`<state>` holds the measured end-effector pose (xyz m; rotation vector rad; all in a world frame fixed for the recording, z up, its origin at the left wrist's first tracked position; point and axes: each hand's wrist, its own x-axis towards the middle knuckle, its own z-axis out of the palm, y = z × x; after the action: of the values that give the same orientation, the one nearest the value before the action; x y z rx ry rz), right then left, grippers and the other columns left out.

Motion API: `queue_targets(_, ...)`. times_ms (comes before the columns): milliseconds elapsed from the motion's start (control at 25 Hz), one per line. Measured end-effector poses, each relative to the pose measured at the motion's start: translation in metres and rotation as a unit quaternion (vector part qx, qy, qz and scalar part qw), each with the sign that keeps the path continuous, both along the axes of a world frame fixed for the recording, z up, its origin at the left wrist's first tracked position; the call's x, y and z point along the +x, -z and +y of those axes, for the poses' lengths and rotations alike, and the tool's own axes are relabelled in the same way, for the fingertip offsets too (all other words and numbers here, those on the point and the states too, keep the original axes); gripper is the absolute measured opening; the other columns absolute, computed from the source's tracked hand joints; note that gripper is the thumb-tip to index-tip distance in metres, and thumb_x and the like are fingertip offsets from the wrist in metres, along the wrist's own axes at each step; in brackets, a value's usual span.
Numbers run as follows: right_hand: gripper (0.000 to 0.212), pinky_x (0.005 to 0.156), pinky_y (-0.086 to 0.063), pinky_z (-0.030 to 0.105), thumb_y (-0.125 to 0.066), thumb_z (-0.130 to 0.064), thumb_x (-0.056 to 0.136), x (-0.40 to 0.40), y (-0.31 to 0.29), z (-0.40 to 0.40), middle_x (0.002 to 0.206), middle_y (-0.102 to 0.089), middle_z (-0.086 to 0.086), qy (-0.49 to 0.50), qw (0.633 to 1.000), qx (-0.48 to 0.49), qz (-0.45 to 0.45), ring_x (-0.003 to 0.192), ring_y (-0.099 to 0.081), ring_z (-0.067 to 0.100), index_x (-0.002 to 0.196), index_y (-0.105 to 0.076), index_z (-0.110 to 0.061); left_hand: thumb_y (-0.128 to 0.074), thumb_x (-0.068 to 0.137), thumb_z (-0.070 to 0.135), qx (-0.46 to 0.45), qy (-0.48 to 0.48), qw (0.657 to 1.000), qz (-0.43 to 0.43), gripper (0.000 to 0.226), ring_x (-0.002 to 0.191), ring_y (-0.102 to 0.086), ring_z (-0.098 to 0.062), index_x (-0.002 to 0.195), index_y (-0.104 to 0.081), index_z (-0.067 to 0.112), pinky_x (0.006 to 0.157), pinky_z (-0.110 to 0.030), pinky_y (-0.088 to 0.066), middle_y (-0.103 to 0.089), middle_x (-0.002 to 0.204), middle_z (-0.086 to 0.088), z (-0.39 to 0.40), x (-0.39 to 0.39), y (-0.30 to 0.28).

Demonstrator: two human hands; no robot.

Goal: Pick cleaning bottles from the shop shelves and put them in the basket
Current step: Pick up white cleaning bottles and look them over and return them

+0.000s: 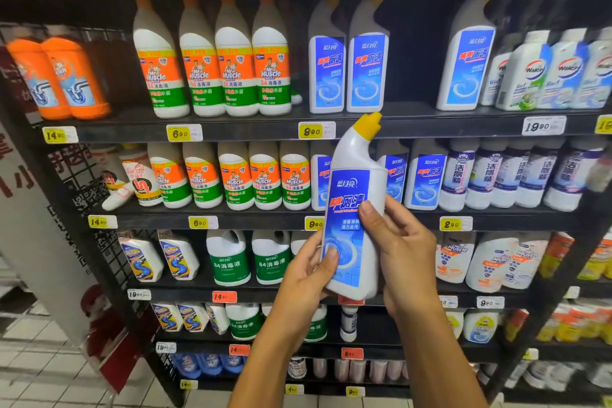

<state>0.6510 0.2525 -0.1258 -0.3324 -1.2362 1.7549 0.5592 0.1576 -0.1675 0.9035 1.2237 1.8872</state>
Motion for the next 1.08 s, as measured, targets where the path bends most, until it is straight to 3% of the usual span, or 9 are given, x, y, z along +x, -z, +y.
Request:
queue_targets(160, 0.024, 0.073, -0.058, 0.024, -0.063, -0.027, 0.088, 0.005, -0.002, 0.003, 0.108, -0.076, -0.002, -0.014, 0.998, 0.056, -0.025, 0.097, -0.072, 0.012, 0.108, -0.075, -0.028, -0.052, 0.09, 0.025, 0.025, 0.004, 0.997, -0.069, 0.044, 0.11, -0.069, -0.019, 0.133, -0.053, 0.019, 0.081, -0.033, -0.059, -0.071, 0.123, -0.002, 0.0, -0.004, 0.004)
queue_targets(240, 0.026, 0.081, -0.057, 0.023, -0.062, -0.02, 0.09, 0.006, -0.002, 0.003, 0.111, -0.075, -0.005, -0.021, 0.995, 0.087, -0.038, 0.102, -0.07, 0.009, 0.114, -0.071, -0.023, -0.05, 0.087, 0.02, 0.051, 0.022, 0.989, -0.139, 0.047, 0.107, -0.069, -0.021, 0.133, -0.053, 0.011, 0.083, -0.036, -0.059, -0.069, 0.124, -0.007, -0.002, -0.006, 0.007)
queue_targets(480, 0.038, 0.078, -0.054, 0.015, -0.069, -0.018, 0.079, 0.007, 0.0, 0.002, 0.111, -0.074, -0.009, -0.029, 0.993, 0.108, -0.045, 0.1, -0.07, 0.003, 0.117, -0.067, -0.02, -0.049, 0.091, 0.023, 0.05, 0.05, 0.973, -0.219, 0.042, 0.097, -0.066, -0.033, 0.127, -0.06, 0.006, 0.081, -0.046, -0.057, -0.064, 0.125, -0.022, -0.007, -0.006, 0.017)
queue_targets(640, 0.034, 0.081, -0.055, 0.02, -0.065, -0.02, 0.084, 0.008, -0.001, 0.002, 0.111, -0.075, -0.007, -0.031, 0.993, 0.104, -0.041, 0.104, -0.07, 0.009, 0.118, -0.068, -0.018, -0.066, 0.083, 0.027, 0.043, 0.022, 0.987, -0.154, 0.047, 0.108, -0.068, -0.026, 0.127, -0.061, 0.01, 0.08, -0.037, -0.059, -0.067, 0.126, -0.016, -0.011, -0.01, 0.013)
queue_targets(760, 0.036, 0.078, -0.057, 0.021, -0.064, -0.028, 0.084, 0.012, -0.002, 0.003, 0.111, -0.075, -0.004, -0.073, 0.991, 0.101, -0.044, 0.105, -0.071, 0.014, 0.12, -0.066, -0.023, -0.065, 0.082, 0.021, 0.023, -0.024, 0.997, -0.074, 0.048, 0.109, -0.069, -0.023, 0.129, -0.056, 0.016, 0.08, -0.033, -0.059, -0.071, 0.121, -0.009, -0.01, -0.013, 0.01)
queue_targets(1080, 0.047, 0.077, -0.059, 0.027, -0.075, -0.019, 0.079, 0.013, 0.004, 0.009, 0.11, -0.076, 0.005, -0.093, 0.988, 0.106, -0.066, 0.101, -0.073, 0.022, 0.123, -0.06, -0.016, -0.079, 0.069, 0.019, -0.009, -0.115, 0.989, 0.091, 0.054, 0.105, -0.069, -0.02, 0.119, -0.061, 0.031, 0.086, -0.039, -0.059, -0.072, 0.113, 0.002, -0.009, -0.005, 0.006)
